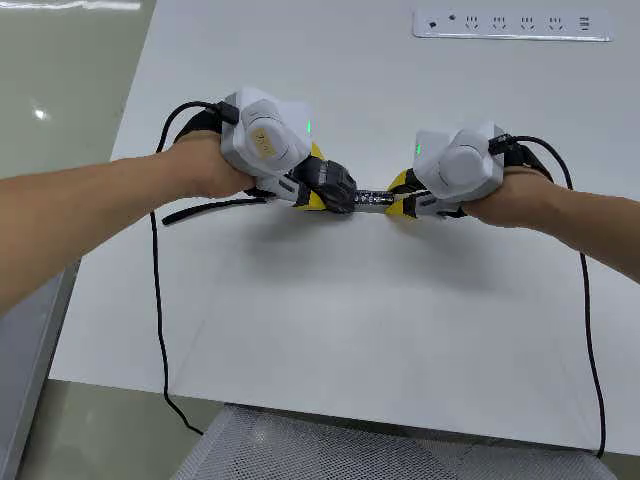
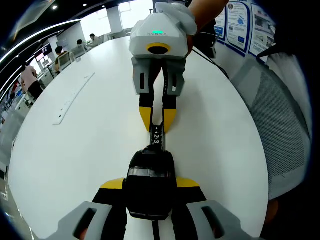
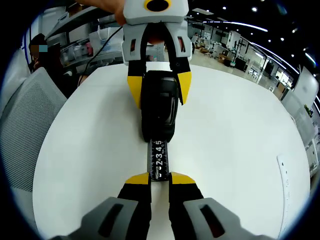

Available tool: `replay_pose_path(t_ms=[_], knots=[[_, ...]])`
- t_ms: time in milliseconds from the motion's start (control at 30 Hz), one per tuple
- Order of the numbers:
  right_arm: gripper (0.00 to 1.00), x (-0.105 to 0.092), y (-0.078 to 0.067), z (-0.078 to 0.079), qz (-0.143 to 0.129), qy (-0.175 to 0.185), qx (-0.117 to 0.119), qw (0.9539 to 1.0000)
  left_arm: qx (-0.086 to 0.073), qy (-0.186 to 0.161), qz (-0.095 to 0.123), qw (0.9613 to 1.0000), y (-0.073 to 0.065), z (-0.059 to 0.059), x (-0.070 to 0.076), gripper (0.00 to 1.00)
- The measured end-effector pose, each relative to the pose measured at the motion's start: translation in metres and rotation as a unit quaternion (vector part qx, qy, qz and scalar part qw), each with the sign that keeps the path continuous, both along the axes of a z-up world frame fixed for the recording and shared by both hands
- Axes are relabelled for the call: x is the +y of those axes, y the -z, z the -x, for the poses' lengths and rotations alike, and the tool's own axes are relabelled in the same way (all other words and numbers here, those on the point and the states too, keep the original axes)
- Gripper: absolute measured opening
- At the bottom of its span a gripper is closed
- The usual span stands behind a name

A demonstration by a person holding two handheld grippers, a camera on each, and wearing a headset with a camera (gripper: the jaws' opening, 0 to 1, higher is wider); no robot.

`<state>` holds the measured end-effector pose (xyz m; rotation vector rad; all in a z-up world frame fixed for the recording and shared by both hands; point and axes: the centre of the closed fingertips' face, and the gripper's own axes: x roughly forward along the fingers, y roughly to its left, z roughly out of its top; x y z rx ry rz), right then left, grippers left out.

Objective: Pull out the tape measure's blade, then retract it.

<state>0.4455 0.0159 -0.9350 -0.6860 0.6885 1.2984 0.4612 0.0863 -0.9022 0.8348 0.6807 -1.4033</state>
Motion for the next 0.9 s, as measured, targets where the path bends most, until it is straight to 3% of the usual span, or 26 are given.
replay_pose_path(t_ms=[900], knots=[[0.11, -0.047, -0.002, 0.011, 0.017, 0.029, 0.011, 0.9994, 0.001, 0.010, -0.006, 0.9999, -0.001, 0.004, 0.000, 0.31]])
